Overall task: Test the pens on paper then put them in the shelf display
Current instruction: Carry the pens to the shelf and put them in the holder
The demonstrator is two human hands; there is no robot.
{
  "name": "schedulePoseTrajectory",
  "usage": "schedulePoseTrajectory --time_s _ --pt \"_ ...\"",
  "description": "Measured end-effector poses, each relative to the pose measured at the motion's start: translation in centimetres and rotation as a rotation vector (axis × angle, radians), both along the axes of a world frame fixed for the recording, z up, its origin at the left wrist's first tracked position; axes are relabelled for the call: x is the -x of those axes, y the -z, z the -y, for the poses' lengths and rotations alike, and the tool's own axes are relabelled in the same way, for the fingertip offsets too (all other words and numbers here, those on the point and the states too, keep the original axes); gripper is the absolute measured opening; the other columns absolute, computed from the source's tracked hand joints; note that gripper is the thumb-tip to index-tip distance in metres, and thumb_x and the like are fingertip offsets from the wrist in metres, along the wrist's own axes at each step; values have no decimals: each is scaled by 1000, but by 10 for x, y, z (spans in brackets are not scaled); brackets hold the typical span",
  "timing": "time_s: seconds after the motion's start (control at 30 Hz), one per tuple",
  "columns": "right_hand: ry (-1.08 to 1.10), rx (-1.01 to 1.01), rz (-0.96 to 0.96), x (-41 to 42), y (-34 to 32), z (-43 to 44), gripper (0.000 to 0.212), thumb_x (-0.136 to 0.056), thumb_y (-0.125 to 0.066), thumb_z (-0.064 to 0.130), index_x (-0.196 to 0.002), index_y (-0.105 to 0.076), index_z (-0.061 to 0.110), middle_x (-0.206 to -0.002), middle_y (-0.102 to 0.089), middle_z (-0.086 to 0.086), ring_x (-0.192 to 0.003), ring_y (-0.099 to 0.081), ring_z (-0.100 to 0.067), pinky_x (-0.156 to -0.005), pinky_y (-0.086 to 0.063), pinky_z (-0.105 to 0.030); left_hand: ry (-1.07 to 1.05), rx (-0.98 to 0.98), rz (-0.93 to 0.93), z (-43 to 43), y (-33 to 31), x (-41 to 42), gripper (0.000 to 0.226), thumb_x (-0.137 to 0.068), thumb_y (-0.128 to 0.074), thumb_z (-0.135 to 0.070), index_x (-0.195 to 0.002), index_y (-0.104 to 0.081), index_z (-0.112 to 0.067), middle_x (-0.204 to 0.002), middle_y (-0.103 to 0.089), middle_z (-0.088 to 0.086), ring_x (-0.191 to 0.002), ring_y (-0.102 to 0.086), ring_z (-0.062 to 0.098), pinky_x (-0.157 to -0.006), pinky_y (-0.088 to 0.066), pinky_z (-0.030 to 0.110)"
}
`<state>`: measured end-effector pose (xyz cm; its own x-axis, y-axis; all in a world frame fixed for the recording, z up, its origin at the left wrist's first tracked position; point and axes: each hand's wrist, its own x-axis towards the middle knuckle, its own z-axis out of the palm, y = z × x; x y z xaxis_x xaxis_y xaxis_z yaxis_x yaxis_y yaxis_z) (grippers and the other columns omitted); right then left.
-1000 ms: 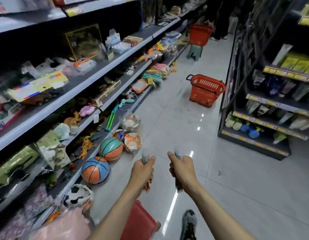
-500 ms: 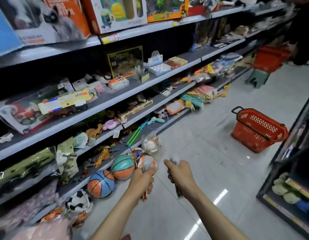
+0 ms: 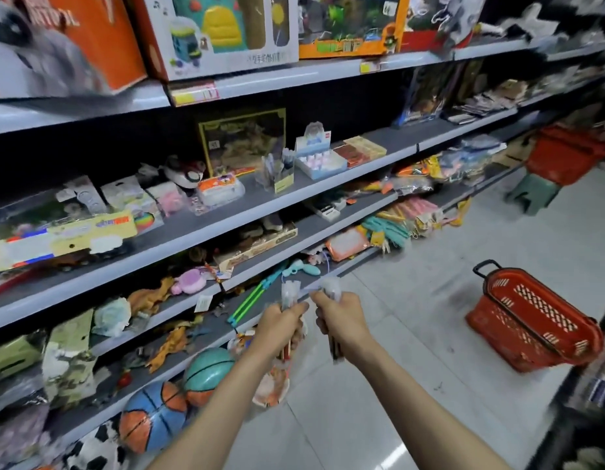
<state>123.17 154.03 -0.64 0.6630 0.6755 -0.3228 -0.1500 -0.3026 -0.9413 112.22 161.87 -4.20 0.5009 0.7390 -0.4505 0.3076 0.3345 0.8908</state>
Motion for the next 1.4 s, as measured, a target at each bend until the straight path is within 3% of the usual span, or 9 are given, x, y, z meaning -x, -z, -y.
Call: schedulePoseTrajectory --time_s 0.17,0.3,0.47,0.67,0.8,0.93,1.03,1.23,1.4 --pt "-44 -3 0 -86 -1 -62 36 -91 -67 17 -58 -54 21 -50 -43 0 -45 -38 -18 -49 -32 -31 -56 3 -27 -64 7 -83 27 -94 -70 -35 -81 -56 -15 -58 -51 1 -42 -44 14 -43 -36 24" --pt "-65 14 -7 -170 13 -117 37 -92 -67 16 -58 -56 21 -49 -46 2 -47 -40 -19 -51 -33 -33 -122 -41 -86 -119 14 -157 31 -94 -71 -36 -74 -60 -14 -60 -55 6 -54 -52 20 -64 -41 35" --pt "-130 50 -1 -269 23 -183 20 -91 -69 22 -74 -67 12 -61 -58 -5 -58 -52 -21 -61 -40 -37 -248 -63 -99 -172 8 -251 36 -93 -68 -42 -72 -66 -13 -65 -64 11 -62 -58 26 -70 -45 39" --pt "-268 80 13 -357 22 -268 25 -86 -70 25 -65 -61 18 -52 -58 1 -52 -54 -21 -57 -43 -32 -338 -132 -111 -220 -9 -334 36 -100 -62 -36 -72 -63 -13 -57 -64 6 -49 -59 16 -52 -46 27" --pt "-366 58 22 -380 17 -325 21 -85 -69 30 -69 -61 18 -58 -60 -2 -59 -56 -24 -62 -44 -34 -438 -163 -91 -252 -17 -350 34 -102 -62 -33 -75 -63 -12 -59 -63 7 -51 -59 17 -54 -46 28" --pt "-459 70 84 -384 21 -383 24 -84 -70 32 -68 -59 17 -51 -57 2 -46 -54 -15 -54 -40 -27 -530 -184 -137 -293 -15 -346 38 -100 -63 -33 -68 -61 -13 -57 -62 8 -53 -57 21 -61 -44 33" --pt "-473 14 30 -377 24 -426 24 -88 -70 25 -70 -57 17 -53 -56 -1 -48 -52 -21 -57 -42 -33 -656 -166 -130 -330 -6 -333 38 -100 -65 -33 -68 -63 -12 -57 -64 8 -52 -59 21 -61 -46 35" --pt "-335 -79 -142 -360 40 -500 29 -94 -69 18 -68 -56 18 -53 -53 2 -49 -46 -19 -48 -37 -31 -887 -70 17 -398 16 -305 36 -100 -64 -33 -69 -61 -15 -56 -60 6 -47 -56 21 -48 -45 30" --pt "-147 -134 -171 -349 55 -545 32 -94 -71 26 -66 -57 19 -58 -57 -2 -60 -52 -23 -60 -42 -39 -1032 -1 131 -432 31 -289 29 -100 -65 -25 -75 -56 -13 -55 -52 4 -45 -50 19 -53 -41 30"
